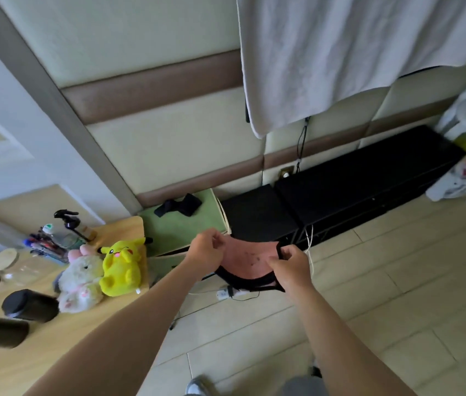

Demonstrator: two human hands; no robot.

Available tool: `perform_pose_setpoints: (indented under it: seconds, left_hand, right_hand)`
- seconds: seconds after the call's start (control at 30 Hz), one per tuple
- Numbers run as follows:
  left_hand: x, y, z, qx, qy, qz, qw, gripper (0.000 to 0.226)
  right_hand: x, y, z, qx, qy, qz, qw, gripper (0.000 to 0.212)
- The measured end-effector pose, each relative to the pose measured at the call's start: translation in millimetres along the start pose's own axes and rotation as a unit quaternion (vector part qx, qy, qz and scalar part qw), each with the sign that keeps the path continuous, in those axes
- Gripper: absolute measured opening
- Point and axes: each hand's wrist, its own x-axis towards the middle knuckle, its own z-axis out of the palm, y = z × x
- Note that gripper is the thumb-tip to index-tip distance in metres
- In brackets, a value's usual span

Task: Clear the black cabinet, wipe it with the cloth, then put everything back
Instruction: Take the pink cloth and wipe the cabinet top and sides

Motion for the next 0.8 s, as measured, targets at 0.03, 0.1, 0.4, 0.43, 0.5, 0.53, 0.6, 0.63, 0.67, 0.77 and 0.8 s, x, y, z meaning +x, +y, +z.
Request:
perform_pose_setpoints:
  seconds: [0.03,0.1,0.4,0.43,0.5,0.53,0.6,0.63,0.67,0.77,0.8]
  left_hand:
    - [2.5,5.9,12.6,0.012,-0.003,-0.007,1.0,0.025]
    - [7.8,16.9,41.8,0.032,0.003,-0.029,0.999,0.028]
    - [26.6,36.9,193.7,0.052,0.001,-0.112,0.992,0.03]
    - [30.9,30.8,208.7,0.055,-0.004,-0.115,0.992,0.027]
    - [46.0,8.5,239.9,0.062,-0.009,-0.119,0.991,0.023]
    - [56.6,-6.6,256.0,0.07,-0.014,-0.121,0.99,0.022]
    - [82.7,-44.8,291.7,0.097,-0.026,-0.109,0.989,0.021]
    - [96.9,-67.3,311.1,0.116,-0.035,-0.103,0.987,0.02]
    - [113.2,-90.5,331.4,0.132,-0.043,-0.099,0.985,0.019]
    - [172.0,-170.8,399.2,0.169,-0.049,-0.082,0.981,0.029]
    - [192.1,-197.0,421.5,0.18,-0.044,-0.074,0.98,0.032]
  right_hand:
    - [10.4,6.3,-9.5,0.005,-0.01,0.01,1.0,0.014]
    - [33.3,19.9,-31.9,0.018,-0.034,0.038,0.999,0.015]
    - [130.7,98.1,-135.5,-0.048,-0.101,0.083,0.99,0.02]
    - [142.6,108.6,-137.9,-0.056,-0.104,0.084,0.989,0.021]
    - [170.9,131.9,-135.4,-0.071,-0.109,0.079,0.988,0.022]
    - [188.6,146.5,-130.2,-0.078,-0.113,0.074,0.988,0.022]
    - [231.7,184.6,-111.8,-0.094,-0.115,0.06,0.987,0.025]
    - [254.7,207.8,-98.9,-0.104,-0.113,0.052,0.987,0.027]
    - [278.9,231.8,-85.0,-0.112,-0.109,0.043,0.987,0.028]
    - [359.4,309.4,-37.3,-0.12,-0.099,0.009,0.988,0.029]
    - [386.0,335.0,-20.9,-0.117,-0.093,-0.006,0.989,0.031]
